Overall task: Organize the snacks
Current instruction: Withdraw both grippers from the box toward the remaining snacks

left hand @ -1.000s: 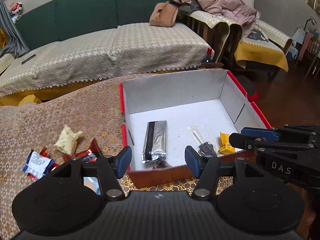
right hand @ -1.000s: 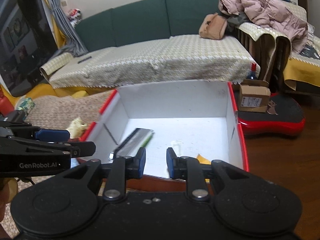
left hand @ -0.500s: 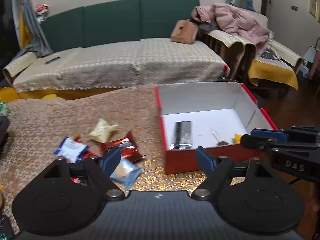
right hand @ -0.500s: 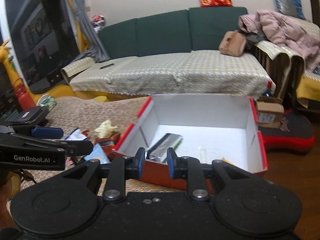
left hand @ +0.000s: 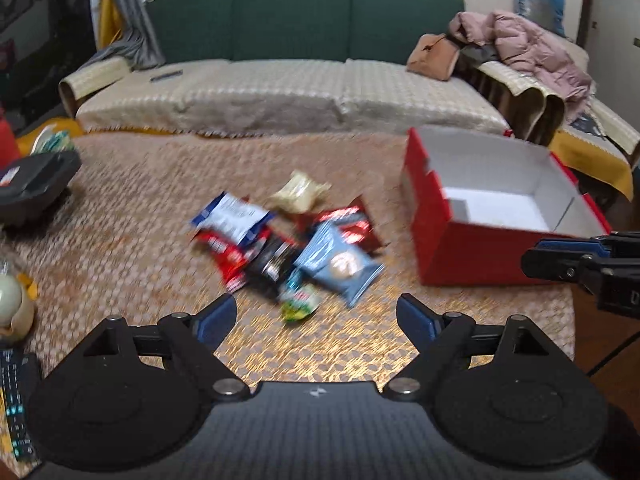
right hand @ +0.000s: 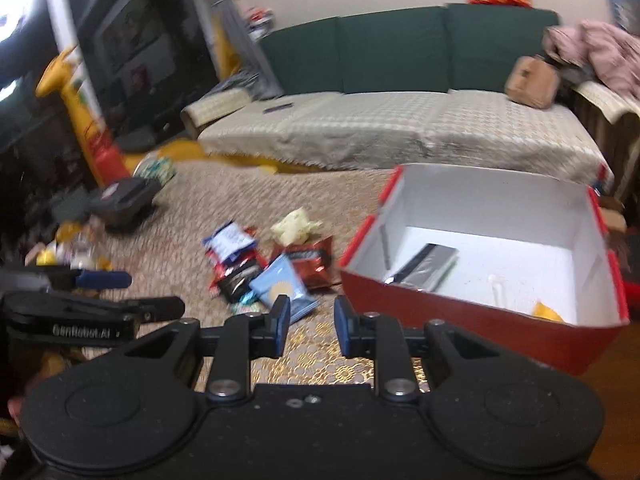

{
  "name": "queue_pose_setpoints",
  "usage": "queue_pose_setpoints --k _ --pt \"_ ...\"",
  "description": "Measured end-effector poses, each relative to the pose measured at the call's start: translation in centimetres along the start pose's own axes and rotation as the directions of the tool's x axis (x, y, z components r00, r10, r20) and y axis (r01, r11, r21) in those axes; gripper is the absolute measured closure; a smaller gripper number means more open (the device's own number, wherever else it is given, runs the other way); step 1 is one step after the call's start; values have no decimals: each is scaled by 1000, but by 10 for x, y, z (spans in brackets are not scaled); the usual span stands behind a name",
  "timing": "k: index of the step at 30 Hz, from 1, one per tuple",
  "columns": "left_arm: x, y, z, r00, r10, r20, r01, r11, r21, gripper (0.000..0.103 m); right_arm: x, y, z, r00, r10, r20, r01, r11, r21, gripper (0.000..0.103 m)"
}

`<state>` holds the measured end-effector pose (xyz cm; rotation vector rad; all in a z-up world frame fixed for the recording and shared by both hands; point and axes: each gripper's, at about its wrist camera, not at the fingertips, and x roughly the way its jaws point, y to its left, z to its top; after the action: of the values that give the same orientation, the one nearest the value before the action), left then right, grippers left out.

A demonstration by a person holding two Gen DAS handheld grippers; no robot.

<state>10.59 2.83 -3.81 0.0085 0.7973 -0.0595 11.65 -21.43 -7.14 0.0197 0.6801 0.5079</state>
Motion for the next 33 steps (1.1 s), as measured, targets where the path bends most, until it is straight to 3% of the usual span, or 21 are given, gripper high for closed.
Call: queue_pose_setpoints --k 11,24,33 --pt "46 23 -17 999 -12 -46 11 1000 -24 16 50 25 1 995 60 -80 -64 997 -47 79" --pt "104 37 -24 998 -33 -59 30 999 -45 16 138 38 13 982 4 -187 -22 995 -93 73" --pt "123 44 -21 996 -70 -57 66 995 -68 16 181 45 16 970 -69 -232 30 986 -167 61"
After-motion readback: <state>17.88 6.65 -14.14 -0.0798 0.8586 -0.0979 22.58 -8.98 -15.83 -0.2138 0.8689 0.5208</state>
